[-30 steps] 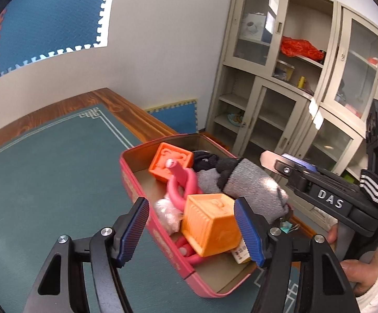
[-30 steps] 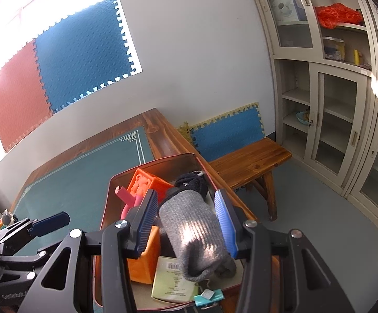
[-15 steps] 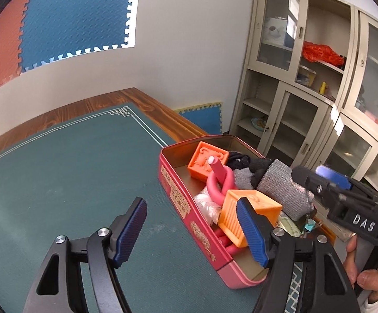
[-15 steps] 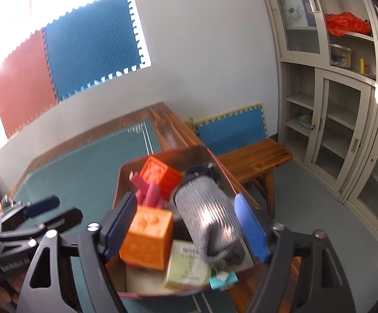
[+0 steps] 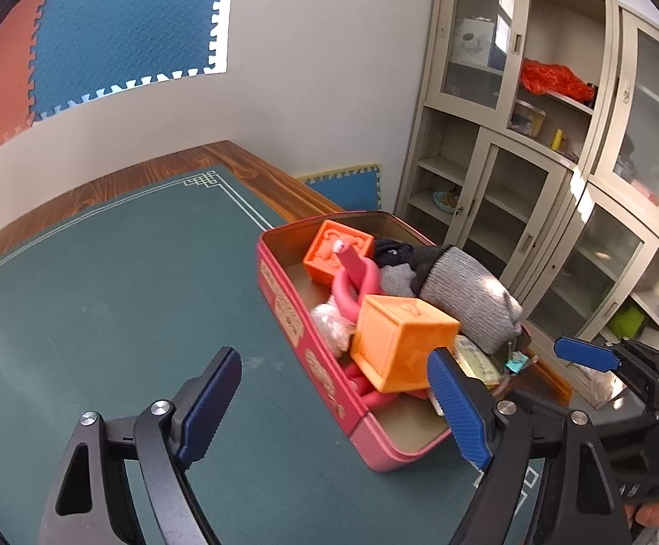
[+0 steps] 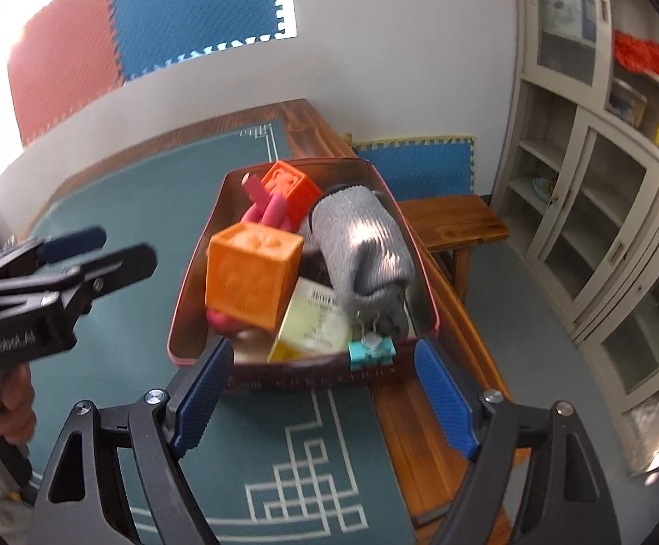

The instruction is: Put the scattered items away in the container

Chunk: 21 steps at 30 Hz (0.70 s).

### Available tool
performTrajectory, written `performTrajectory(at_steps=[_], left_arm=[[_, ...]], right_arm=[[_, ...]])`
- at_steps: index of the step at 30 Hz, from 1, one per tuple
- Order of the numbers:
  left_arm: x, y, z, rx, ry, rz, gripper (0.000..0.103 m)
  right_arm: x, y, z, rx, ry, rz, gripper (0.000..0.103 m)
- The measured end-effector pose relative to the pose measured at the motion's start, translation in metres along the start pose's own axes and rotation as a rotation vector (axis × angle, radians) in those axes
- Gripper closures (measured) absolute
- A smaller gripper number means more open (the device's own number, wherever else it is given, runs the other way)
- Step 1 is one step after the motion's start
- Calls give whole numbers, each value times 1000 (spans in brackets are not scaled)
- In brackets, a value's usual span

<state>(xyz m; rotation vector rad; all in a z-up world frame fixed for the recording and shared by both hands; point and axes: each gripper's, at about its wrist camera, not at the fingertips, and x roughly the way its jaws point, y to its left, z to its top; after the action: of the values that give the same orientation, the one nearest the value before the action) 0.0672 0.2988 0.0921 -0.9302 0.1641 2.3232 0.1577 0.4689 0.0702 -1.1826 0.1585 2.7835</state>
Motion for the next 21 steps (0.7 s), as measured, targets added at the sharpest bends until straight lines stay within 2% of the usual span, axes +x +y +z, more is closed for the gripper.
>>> performTrajectory(at_steps=[7, 10, 21], left_arm=[[-2, -18, -1, 14, 4, 8, 16], [-1, -22, -1, 12, 3, 19, 1], [1, -30, -1, 23, -3, 61, 1]], right_arm=[[-12, -5, -11, -14, -8, -20, 18], [-13, -9, -11, 1, -11, -27, 18], [-11, -9, -9, 0, -23, -31, 18]])
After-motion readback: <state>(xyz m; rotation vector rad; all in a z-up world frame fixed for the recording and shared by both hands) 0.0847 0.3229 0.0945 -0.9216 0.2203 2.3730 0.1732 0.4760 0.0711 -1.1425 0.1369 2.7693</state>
